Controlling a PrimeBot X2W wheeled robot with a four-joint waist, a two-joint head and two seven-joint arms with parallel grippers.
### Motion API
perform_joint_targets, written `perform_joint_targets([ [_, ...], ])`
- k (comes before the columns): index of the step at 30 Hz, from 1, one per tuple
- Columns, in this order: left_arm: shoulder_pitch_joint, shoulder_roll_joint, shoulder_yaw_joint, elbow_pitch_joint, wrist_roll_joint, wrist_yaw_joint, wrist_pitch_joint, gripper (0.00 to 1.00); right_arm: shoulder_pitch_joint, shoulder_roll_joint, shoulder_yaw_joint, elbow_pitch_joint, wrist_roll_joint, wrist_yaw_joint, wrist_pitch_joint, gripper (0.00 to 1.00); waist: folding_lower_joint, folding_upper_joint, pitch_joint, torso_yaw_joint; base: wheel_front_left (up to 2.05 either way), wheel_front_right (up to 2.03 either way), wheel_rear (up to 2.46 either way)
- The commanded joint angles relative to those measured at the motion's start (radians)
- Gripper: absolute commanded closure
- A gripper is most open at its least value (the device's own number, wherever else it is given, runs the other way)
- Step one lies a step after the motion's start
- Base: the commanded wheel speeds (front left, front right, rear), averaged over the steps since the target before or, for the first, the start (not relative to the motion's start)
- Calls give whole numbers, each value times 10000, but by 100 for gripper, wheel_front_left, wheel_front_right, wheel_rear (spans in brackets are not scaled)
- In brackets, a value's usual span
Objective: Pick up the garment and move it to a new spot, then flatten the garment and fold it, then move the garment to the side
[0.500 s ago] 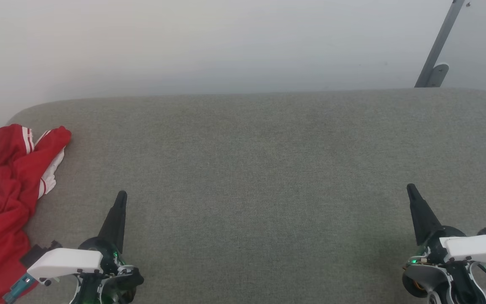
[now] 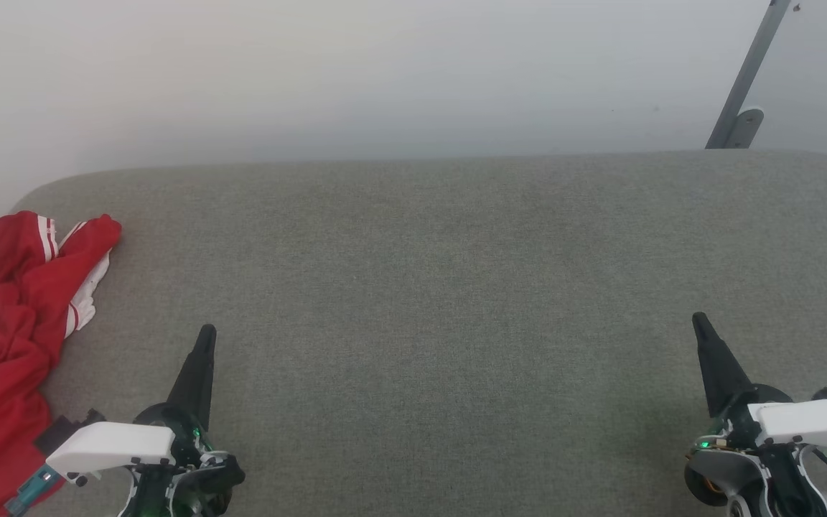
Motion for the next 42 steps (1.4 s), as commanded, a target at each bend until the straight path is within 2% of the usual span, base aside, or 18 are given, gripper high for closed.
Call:
perform_joint_targets([
  [1, -125, -32, 20, -33, -37, -34, 17, 100, -48, 36, -6, -24, 42, 5, 6, 100, 0, 0, 0, 0, 0, 0, 0],
  [31, -125, -32, 20, -32, -37, -34, 17, 100, -48, 37, -6, -24, 42, 5, 6, 100, 0, 0, 0, 0, 0, 0, 0],
  [32, 0, 0, 0, -2, 0, 0, 0, 0, 0, 0, -2, 0, 0, 0, 0, 0, 0, 0, 0, 0, 0, 0, 0],
  [36, 285, -25, -27, 350, 0, 15, -2, 0, 308, 15, 45, 343, -2, -2, -1, 0, 0, 0, 0, 0, 0, 0, 0],
  [42, 305, -22, -57, 77, 24, 80, -122, 0, 201, 14, 276, 236, -31, -1, -226, 0, 0, 0, -1, 1, 0, 0, 0],
])
